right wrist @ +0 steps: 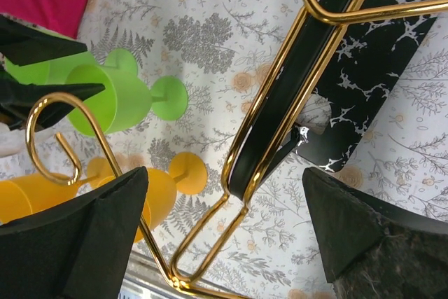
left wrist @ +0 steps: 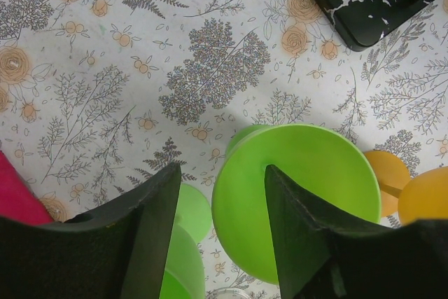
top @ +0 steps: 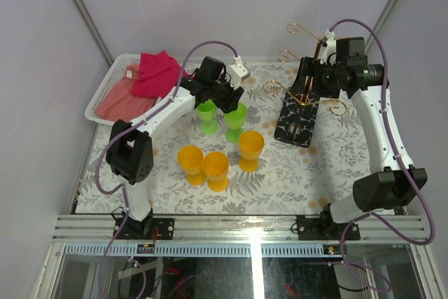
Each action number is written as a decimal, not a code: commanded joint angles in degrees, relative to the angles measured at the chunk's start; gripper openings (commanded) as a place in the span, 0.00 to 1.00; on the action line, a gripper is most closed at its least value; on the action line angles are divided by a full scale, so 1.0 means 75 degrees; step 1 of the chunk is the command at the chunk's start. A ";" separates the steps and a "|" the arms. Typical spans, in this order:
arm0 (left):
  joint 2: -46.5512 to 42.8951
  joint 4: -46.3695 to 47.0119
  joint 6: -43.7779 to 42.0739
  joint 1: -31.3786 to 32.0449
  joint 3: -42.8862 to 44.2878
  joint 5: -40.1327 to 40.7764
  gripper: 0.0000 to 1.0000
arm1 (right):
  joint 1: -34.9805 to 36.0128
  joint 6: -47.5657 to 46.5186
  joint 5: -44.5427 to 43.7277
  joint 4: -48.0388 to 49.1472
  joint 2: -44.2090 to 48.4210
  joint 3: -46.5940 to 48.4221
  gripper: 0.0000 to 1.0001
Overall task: Place the wine glass upside down on the wine glass rack
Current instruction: Adjust the wine rack at the center of the board, then pick up the wine glass at the center of the board.
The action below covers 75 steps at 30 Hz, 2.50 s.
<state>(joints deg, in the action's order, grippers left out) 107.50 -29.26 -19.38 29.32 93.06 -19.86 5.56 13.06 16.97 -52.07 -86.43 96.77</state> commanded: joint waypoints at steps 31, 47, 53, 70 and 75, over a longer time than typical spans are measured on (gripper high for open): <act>-0.0087 -0.0229 -0.0290 0.0074 0.0321 0.0420 0.50 | 0.0108 -0.0235 -0.1319 -0.1566 0.0450 0.1461 0.99; -0.0029 -0.0377 -0.0399 0.0075 0.0486 0.0238 0.00 | 0.0113 -0.0278 -0.1246 0.0823 0.1377 0.1289 0.73; -0.0123 -0.0367 -0.0325 0.0075 0.0515 0.0185 0.00 | 0.0111 0.0082 -0.1178 0.1465 0.1303 0.1133 0.95; -0.1403 0.0519 0.0590 -0.0116 0.0786 0.1758 0.00 | 0.0114 0.1033 -0.0433 0.4983 0.1772 -0.0281 0.99; -0.2405 0.2472 0.1578 -0.0399 0.0166 0.1838 0.00 | 0.0114 0.1151 0.0468 0.5046 0.1469 -0.0006 0.99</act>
<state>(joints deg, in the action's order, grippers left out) 96.09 -26.76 -14.66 27.99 96.44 -9.56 6.02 19.46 14.09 -21.52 -75.70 94.24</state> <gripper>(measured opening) 0.008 0.992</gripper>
